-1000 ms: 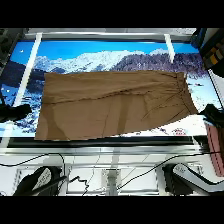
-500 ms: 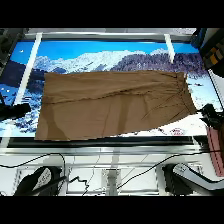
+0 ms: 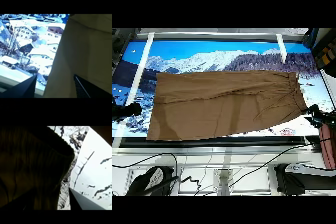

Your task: Fold the clothes and pants, and hang the long-sleeved shirts on hangers.

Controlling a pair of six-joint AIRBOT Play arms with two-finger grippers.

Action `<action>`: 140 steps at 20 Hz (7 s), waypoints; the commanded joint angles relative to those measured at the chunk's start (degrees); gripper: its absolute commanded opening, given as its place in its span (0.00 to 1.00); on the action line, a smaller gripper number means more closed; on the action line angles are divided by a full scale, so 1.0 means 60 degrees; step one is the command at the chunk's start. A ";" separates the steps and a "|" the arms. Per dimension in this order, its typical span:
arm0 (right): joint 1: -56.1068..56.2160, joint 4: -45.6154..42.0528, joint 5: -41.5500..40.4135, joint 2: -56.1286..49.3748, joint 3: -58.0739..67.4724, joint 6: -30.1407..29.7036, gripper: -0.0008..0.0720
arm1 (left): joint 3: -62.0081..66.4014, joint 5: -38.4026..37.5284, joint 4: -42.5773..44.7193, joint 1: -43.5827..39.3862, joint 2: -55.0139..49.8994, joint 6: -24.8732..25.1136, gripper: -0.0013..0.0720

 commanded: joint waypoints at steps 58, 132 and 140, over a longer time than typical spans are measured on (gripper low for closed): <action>0.2998 -0.1534 -0.0721 0.3829 0.1249 0.1985 0.06 | -0.0233 0.4025 -0.9839 0.2011 -0.0987 0.2725 0.05; 0.3537 -0.3366 0.0299 0.0160 0.2011 0.1931 0.06 | 0.2186 0.8761 -0.9136 -0.1716 -0.7308 -0.0029 0.05; 0.3592 0.1366 -0.4044 0.0423 -0.0656 0.1588 0.87 | 0.2186 0.8772 -0.9136 -0.1778 -0.7308 -0.0025 0.05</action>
